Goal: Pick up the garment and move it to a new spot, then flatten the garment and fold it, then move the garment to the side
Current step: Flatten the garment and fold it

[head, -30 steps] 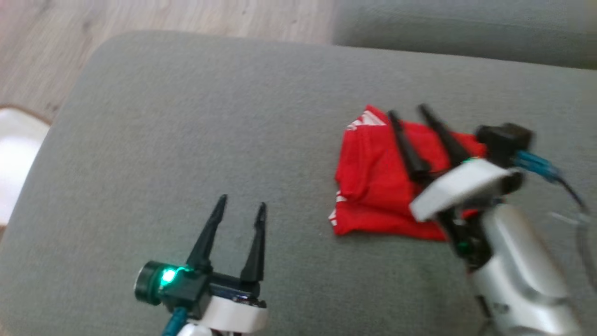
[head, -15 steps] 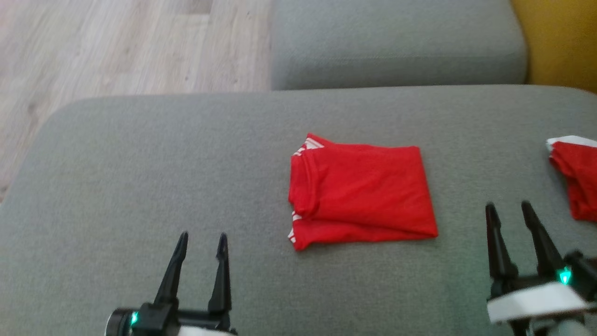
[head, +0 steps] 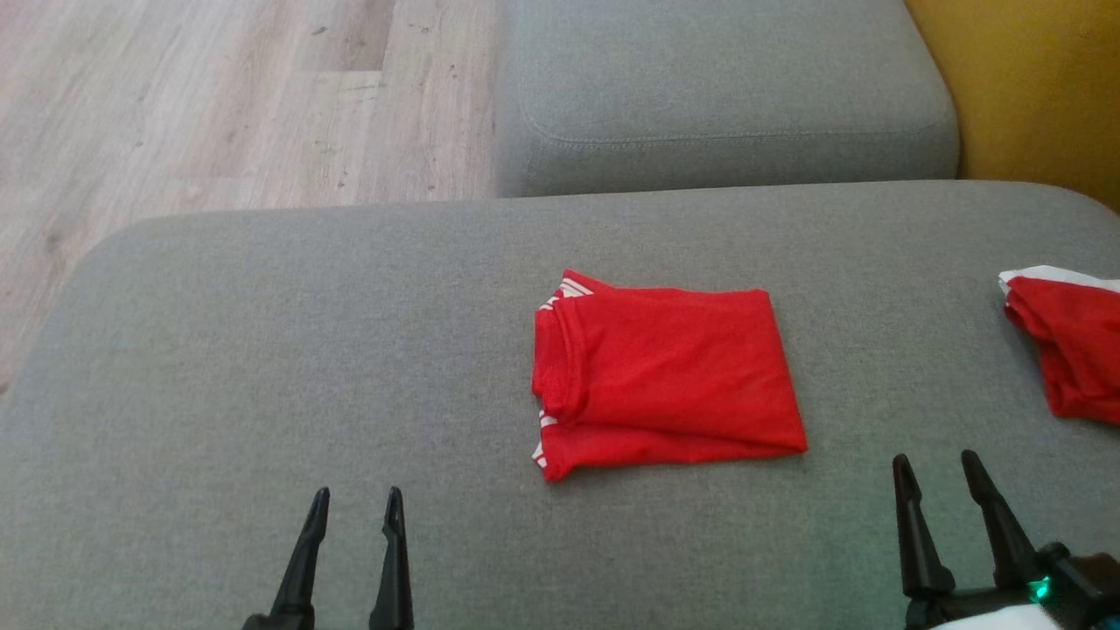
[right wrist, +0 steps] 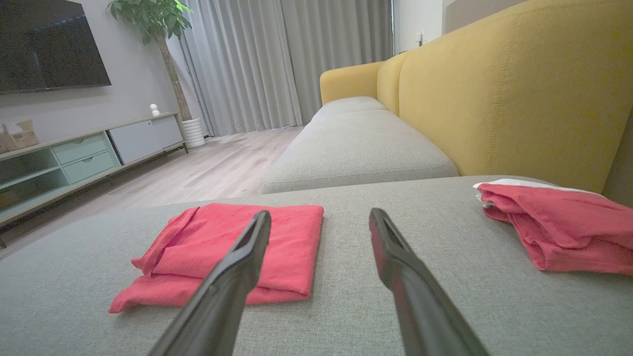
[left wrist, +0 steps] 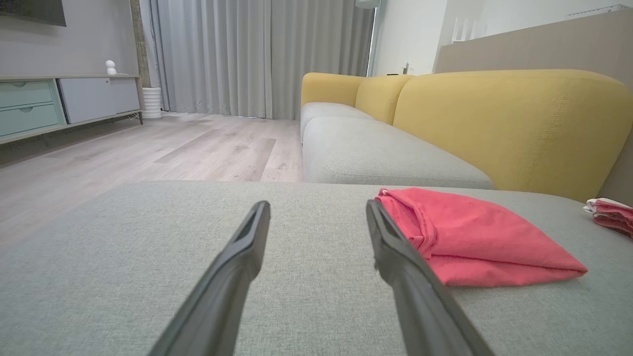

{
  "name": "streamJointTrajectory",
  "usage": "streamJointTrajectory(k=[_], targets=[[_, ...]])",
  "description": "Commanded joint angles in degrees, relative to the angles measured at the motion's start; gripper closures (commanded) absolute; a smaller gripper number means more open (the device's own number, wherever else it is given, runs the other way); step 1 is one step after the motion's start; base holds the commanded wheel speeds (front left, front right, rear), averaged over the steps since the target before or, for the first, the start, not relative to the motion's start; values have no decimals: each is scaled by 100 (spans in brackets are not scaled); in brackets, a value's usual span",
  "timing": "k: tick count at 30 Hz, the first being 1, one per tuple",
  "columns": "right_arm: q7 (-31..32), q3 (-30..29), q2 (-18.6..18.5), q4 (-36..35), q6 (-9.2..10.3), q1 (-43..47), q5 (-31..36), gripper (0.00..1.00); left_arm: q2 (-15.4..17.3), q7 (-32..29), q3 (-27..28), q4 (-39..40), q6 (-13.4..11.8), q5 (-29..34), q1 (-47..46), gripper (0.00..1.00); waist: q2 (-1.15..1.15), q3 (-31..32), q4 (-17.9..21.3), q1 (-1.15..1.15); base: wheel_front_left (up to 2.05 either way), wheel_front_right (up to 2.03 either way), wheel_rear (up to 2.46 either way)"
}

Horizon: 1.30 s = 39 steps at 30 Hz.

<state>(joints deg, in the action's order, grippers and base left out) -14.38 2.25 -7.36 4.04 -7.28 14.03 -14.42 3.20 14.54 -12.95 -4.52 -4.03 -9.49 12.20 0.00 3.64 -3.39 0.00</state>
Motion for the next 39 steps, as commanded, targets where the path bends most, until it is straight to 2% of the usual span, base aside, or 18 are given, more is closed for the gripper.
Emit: streamJointTrajectory(k=[1, 32, 39], targets=[[-61, 92, -61, -206, -21, -151, 64, 0, -32, 46, 205, 210, 0, 30, -216, 0, 0, -5, -2, 0, 0, 0, 0], [-62, 119, -40, -135, -21, -106, 178, 0, -32, 46, 202, 198, 3, 22, -179, 0, 0, 8, -6, 0, 0, 0, 0], [-62, 157, -57, -88, -21, -145, 210, 0, -32, 46, 118, 67, 91, -21, -199, 0, 0, -65, -78, 0, 0, 0, 0]])
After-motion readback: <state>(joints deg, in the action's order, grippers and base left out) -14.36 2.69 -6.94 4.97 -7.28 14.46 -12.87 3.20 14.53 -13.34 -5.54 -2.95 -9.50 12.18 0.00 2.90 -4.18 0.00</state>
